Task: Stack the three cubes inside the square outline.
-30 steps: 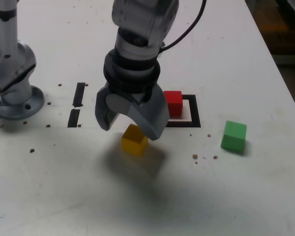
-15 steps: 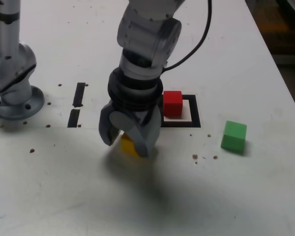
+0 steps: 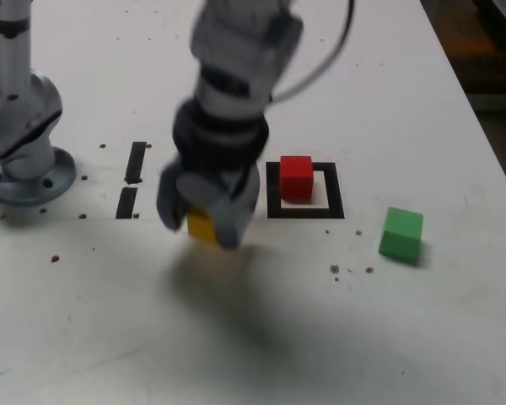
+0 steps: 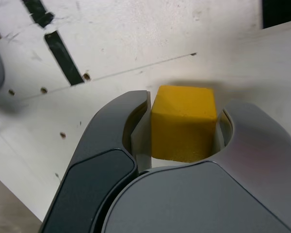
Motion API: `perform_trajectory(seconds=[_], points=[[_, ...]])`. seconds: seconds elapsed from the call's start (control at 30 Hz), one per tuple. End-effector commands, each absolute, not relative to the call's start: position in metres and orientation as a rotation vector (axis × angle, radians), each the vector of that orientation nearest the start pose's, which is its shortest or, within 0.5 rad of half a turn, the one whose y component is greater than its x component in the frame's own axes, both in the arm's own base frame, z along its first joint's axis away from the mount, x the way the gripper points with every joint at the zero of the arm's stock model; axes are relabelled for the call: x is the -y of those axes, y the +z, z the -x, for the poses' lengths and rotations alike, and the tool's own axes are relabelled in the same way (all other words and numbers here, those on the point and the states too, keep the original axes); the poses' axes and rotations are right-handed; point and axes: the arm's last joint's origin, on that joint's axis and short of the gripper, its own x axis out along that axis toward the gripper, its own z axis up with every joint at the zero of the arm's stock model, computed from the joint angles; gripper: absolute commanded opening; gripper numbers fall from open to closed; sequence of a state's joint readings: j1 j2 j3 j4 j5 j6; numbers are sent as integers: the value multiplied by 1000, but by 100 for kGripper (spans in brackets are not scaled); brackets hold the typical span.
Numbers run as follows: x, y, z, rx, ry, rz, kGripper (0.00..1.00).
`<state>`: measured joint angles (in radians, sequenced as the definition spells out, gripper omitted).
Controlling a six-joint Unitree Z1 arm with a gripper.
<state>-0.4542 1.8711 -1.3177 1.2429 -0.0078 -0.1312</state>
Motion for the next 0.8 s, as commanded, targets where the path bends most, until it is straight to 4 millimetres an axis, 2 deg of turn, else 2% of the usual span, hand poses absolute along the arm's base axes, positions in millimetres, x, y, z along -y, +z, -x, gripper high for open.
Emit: perform_trajectory(seconds=[0.0, 0.13, 0.27, 0.43, 0.77], points=[[116, 289, -260, -1782, -143, -271, 25], [99, 326, -276, -1726, -48, -165, 24], [86, 339, -301, -1665, 23, -58, 24], [73, 337, -323, -1647, 95, -17, 24], [60, 315, -346, -1680, 158, -37, 24]])
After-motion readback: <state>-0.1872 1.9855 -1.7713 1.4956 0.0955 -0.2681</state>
